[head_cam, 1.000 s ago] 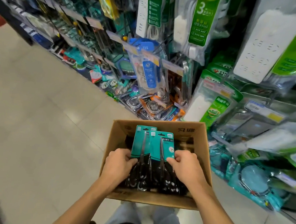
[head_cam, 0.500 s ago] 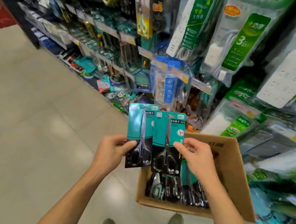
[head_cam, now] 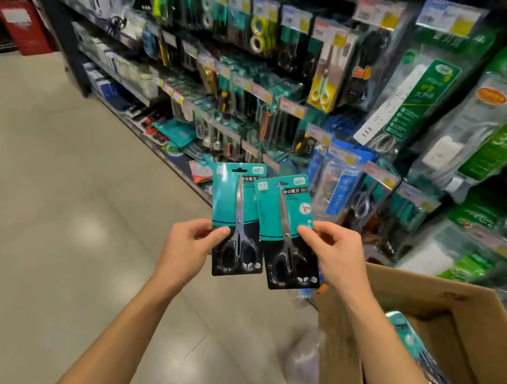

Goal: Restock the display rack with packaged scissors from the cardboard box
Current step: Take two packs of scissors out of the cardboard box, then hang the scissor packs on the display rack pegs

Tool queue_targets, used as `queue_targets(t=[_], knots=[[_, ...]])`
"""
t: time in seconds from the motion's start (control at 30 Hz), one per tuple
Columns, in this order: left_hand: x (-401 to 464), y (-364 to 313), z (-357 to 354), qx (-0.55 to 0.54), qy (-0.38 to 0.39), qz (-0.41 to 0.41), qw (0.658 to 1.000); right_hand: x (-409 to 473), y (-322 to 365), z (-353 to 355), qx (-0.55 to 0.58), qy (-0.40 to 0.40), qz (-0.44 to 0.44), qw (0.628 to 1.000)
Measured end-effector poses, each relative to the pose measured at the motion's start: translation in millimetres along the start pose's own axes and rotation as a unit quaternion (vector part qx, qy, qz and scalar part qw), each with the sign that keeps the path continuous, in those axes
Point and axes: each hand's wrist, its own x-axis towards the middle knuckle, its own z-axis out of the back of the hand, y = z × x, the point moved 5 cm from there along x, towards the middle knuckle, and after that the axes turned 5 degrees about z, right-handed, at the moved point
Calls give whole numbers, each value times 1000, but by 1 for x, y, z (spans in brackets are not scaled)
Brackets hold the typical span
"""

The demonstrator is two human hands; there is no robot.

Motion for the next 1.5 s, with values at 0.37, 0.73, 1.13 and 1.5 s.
queue_targets(t=[0.37, 0.73, 1.13, 1.5], knots=[[78, -10, 64, -25, 5, 1, 1000, 64, 18, -70, 39, -17, -9, 999], [246, -40, 76, 7, 46, -13, 999, 210, -17, -123, 129, -98, -28, 986], [462, -94, 33, 36, 115, -35, 992, 384, -48, -110, 105, -190, -52, 975], [610, -119, -32, 62, 255, -77, 962, 461, -72, -109, 77, -322, -93, 939]])
